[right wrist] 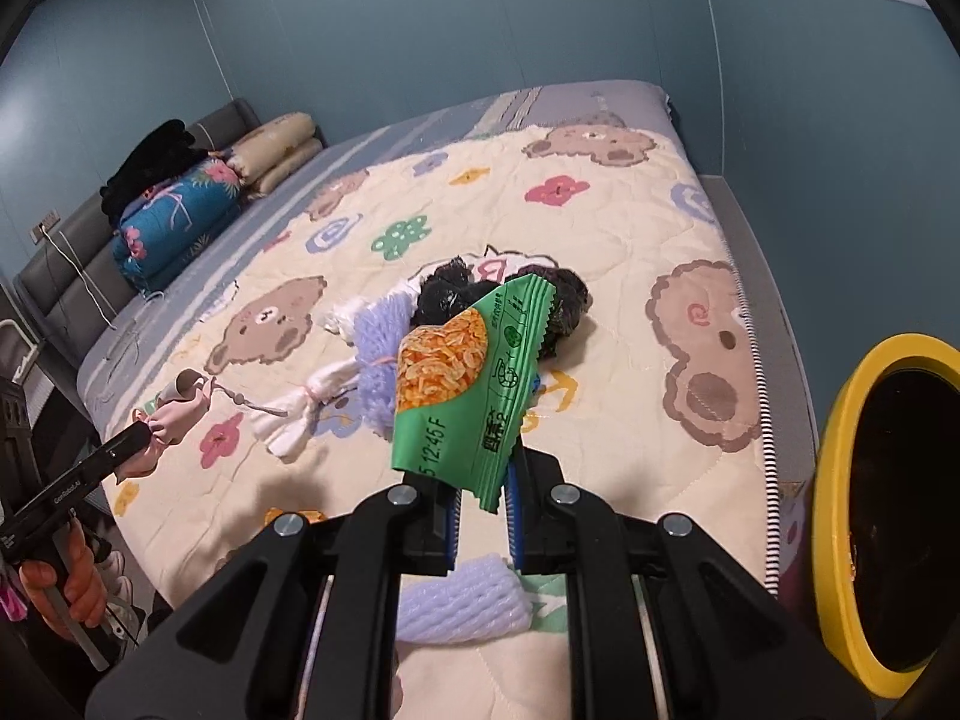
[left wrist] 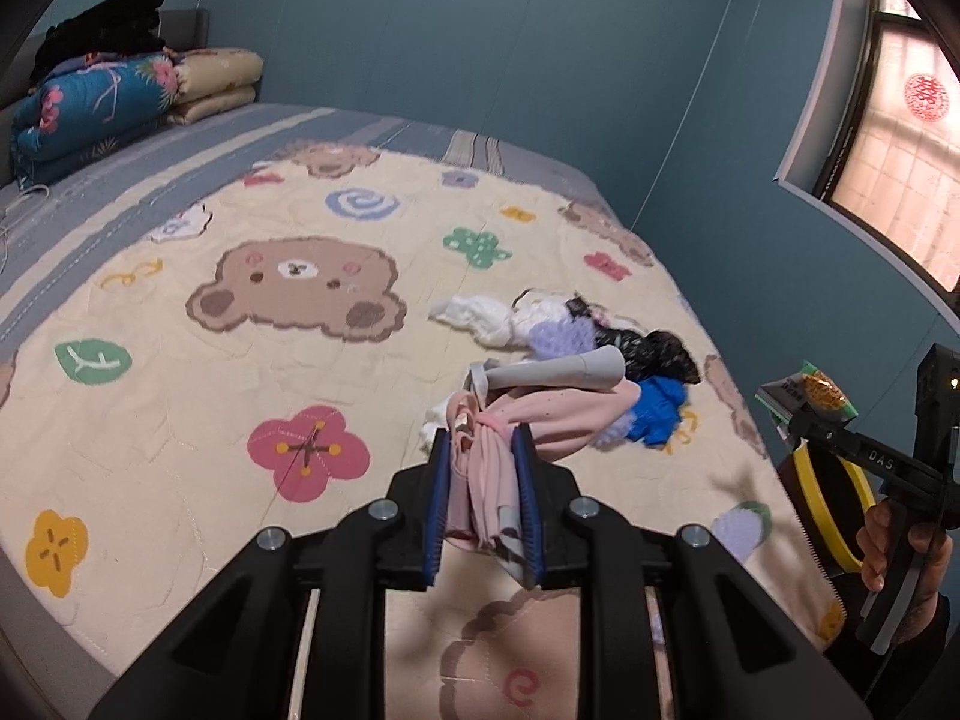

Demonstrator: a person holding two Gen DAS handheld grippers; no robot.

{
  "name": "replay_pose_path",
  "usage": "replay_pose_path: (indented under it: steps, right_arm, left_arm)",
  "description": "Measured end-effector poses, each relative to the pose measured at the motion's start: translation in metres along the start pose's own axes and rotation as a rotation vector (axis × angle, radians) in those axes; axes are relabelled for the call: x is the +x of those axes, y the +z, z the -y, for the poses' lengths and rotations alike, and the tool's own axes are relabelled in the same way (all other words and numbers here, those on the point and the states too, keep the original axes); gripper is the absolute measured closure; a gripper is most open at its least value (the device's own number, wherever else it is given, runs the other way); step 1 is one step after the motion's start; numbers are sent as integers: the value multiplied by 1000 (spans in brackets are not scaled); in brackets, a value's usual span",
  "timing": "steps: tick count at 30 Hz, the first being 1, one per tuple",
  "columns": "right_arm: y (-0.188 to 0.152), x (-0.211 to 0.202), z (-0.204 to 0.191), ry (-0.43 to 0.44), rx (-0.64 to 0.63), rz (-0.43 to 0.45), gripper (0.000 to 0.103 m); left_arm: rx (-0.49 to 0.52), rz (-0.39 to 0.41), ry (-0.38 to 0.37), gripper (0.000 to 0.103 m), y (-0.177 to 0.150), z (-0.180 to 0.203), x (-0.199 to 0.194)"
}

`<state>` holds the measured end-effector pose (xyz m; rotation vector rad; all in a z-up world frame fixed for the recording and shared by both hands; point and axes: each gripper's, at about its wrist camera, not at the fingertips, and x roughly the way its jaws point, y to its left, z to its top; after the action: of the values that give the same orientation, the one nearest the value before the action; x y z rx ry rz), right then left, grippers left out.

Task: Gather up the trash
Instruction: 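Carry the green bag and pink cloth to the bin and release both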

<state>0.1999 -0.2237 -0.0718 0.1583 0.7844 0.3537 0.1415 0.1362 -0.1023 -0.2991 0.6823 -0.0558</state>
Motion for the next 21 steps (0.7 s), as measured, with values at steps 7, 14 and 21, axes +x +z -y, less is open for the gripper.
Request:
replay_pose_path:
  steps: [7, 14, 21]
  right_arm:
    - [1, -41, 4, -22, -15, 55, 91]
    - [1, -80, 15, -61, -33, 108, 91]
    - [4, -110, 33, -89, -20, 150, 91]
  left_arm:
    - [37, 60, -28, 84, 11, 26, -22]
    - [77, 84, -65, 84, 20, 56, -29]
    - [112, 85, -104, 84, 24, 87, -26]
